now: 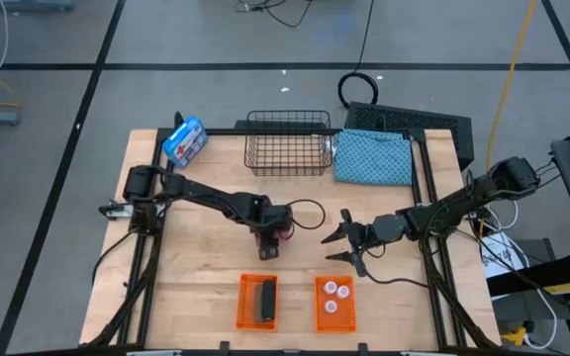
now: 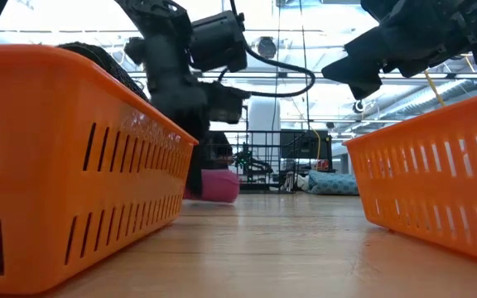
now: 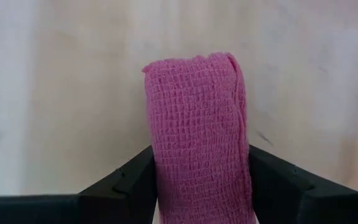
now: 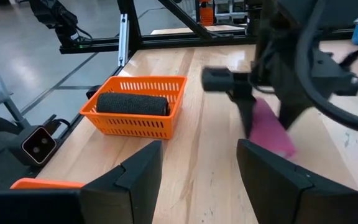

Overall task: Pick & Place Medicine items
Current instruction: Put the pink bandage into the left orange basket

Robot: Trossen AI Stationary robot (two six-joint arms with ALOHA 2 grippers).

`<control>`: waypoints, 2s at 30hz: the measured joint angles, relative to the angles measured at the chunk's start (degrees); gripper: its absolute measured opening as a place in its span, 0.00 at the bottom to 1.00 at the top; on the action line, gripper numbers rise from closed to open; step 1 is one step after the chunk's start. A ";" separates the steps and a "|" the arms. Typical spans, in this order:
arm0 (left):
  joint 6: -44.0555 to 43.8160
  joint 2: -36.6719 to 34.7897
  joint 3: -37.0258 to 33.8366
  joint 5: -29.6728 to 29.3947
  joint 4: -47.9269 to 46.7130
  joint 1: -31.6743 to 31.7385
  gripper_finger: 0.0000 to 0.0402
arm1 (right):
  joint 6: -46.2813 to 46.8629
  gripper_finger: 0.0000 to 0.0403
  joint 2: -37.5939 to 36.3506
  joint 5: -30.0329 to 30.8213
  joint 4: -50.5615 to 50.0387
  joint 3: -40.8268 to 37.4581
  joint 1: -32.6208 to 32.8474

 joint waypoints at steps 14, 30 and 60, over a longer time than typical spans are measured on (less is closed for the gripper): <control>-5.53 -15.40 0.00 3.78 -3.75 -5.63 0.53 | -0.36 0.49 0.00 0.13 0.07 0.04 -0.02; 28.35 -20.37 -0.02 3.38 -5.17 -20.84 0.53 | -0.39 0.49 0.00 1.53 0.97 0.04 -0.04; -37.33 -15.19 -0.04 0.91 2.46 -29.04 0.53 | 2.39 0.49 -0.02 1.53 0.82 0.00 0.02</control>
